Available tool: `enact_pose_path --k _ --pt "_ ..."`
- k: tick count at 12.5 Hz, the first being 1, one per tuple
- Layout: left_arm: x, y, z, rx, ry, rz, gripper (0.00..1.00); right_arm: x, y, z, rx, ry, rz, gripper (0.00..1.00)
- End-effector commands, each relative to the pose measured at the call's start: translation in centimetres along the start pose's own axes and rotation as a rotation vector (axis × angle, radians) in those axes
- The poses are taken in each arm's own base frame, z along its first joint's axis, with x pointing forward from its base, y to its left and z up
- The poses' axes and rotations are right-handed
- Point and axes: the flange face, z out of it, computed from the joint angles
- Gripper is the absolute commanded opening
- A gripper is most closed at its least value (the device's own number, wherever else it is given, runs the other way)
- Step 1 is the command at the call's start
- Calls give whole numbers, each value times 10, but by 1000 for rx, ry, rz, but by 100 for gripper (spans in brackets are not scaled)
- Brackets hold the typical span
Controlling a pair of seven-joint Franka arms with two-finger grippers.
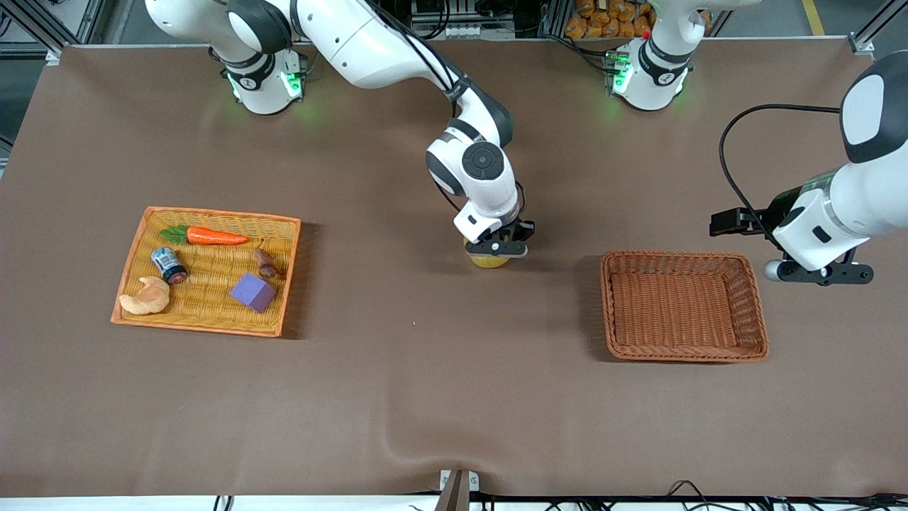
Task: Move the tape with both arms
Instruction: 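Lift the tape roll and carry it to the table middle, then release the tape roll on the table and withdraw the right gripper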
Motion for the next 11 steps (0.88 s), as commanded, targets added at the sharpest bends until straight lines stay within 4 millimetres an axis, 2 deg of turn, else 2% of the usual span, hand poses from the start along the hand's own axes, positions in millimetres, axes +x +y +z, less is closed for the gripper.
enact_pose_path --k 1,2,3,4,5,6,7,10,11 --pt "-3 -1 -4 -22 -5 -13 100 13 -10 -33 42 7 76 94" --pt "-2 -2 -3 -20 -8 -12 100 28 -3 -49 37 10 93 100" --pt "1 -6 1 -20 -14 -14 100 56 19 -77 1 -5 112 100" --pt "3 -21 3 -28 -18 -35 100 70 35 -98 -37 -34 89 100" --pt "9 -33 14 -34 -38 -51 100 87 52 -127 -54 -46 87 100" --pt "15 -44 25 -42 -57 -69 100 108 77 -153 -66 -51 112 100" --pt "20 -62 36 -70 -75 -98 100 123 105 -178 -58 -50 57 100" --pt "35 -107 62 -191 -91 -159 100 147 196 -232 -65 -42 -43 100" --pt "37 -111 62 -237 -82 -159 100 155 237 -247 -66 -53 -146 100"
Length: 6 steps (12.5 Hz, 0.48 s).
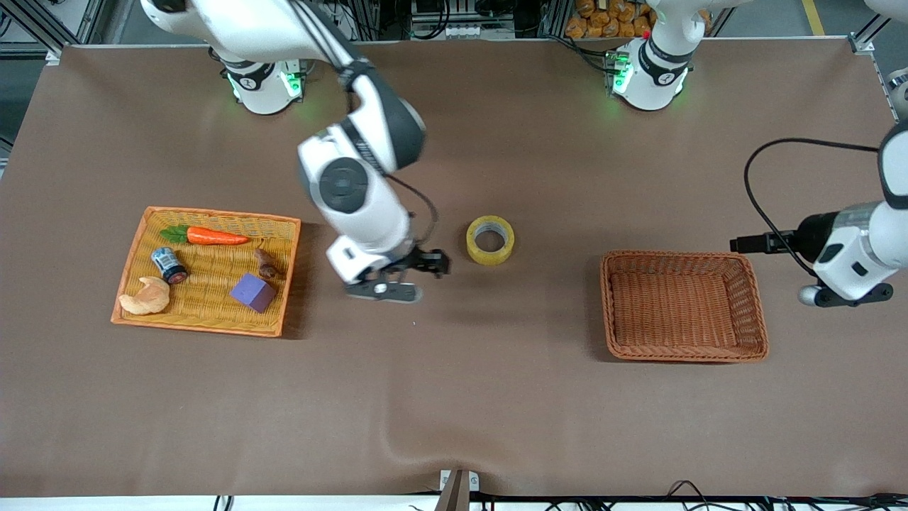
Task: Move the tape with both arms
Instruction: 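Release the tape roll on the table and withdraw the right gripper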
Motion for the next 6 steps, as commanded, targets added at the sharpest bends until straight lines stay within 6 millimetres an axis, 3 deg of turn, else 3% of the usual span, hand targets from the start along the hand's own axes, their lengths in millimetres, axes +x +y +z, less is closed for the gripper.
enact_pose_path --k 1,2,4,5,6 --pt "13 -8 -1 -118 18 -24 100 -10 115 -33 6 -41 -157 100" --pt "19 -10 -2 -132 36 -42 100 -6 162 -51 18 -33 -156 100" --pt "43 -24 22 -138 49 -108 100 -4 225 -90 8 -55 -205 100" --pt "52 -11 33 -137 68 -98 100 -3 256 -107 -24 -63 -206 100" --pt "59 19 42 -155 89 -112 100 -4 278 -124 -60 -63 -216 100"
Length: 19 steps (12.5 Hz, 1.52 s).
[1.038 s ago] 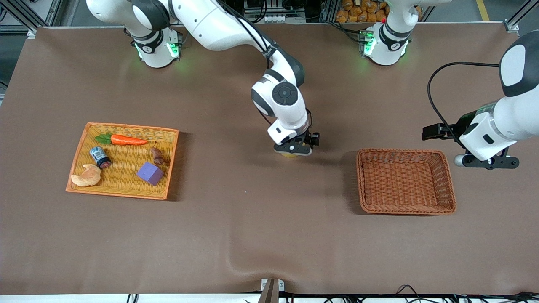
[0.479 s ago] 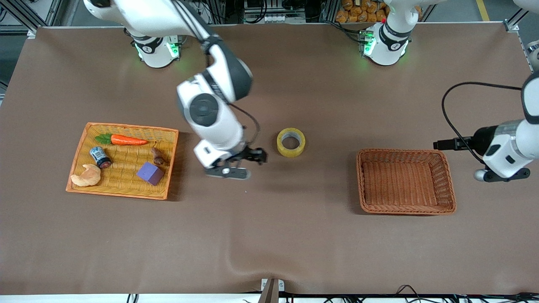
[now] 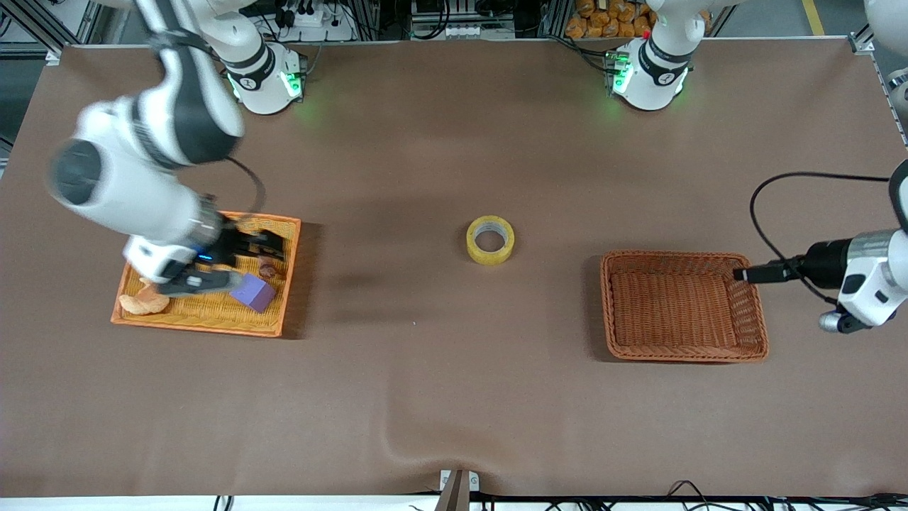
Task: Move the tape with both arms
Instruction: 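Move the left gripper over the tape while the right gripper retracts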
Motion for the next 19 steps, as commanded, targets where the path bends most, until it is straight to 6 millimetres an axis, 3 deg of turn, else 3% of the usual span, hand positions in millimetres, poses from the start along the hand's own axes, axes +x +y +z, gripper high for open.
enact_pose_path --k 1,2,4,7,9,10,12,14,16,19 --pt "17 52 22 -69 63 -70 100 -28 37 -38 -109 -33 -97 100" --pt "14 73 33 -47 60 -48 100 -31 57 -57 -138 -65 -120 100" --pt "-4 140 88 43 -1 31 100 -33 91 -94 -132 -51 -133 100" --pt "-79 262 178 223 -60 22 100 -53 121 -142 -110 -124 -62 100" --pt "-119 307 243 301 -105 20 100 -62 146 -156 -77 -117 -7 100" --pt "-137 324 261 334 -107 40 100 -62 150 -159 -47 -101 18 100" --pt "-171 350 286 383 -110 73 100 -62 146 -171 -55 -75 190 100" --pt "-205 362 325 482 -106 136 100 -65 143 -182 -64 -63 210 100" --pt "-209 365 345 582 -15 149 100 -65 145 -193 -91 -46 122 100" --pt "-202 356 373 636 7 150 100 -65 150 -205 -109 -17 126 100"
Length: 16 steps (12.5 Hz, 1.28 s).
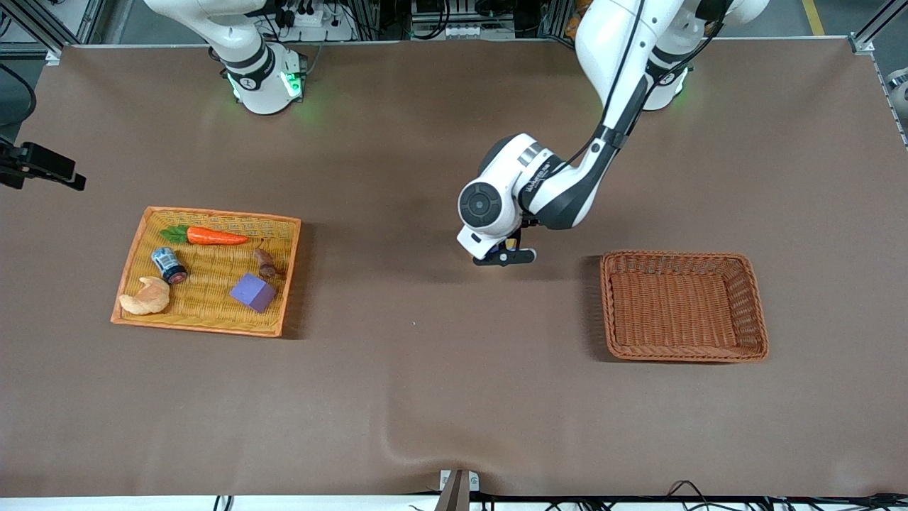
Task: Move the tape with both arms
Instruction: 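Lower the left gripper and grasp the yellow tape roll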
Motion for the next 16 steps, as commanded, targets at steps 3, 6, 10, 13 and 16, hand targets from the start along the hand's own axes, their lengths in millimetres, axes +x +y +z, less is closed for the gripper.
enact_pose_path --k 3,6,10,13,16 --pt "15 10 13 -23 66 -19 100 0 6 -10 -22 15 -10 100" --pt "17 14 12 -48 90 -49 100 -1 8 -12 -20 18 -15 100" --pt "12 36 44 -34 88 -64 100 0 0 -9 -58 1 -29 100" --pt "16 34 46 -38 91 -69 1 -5 5 -7 -61 -36 -63 100" --pt "19 31 41 -44 104 -73 0 -6 13 -7 -60 -39 -92 100"
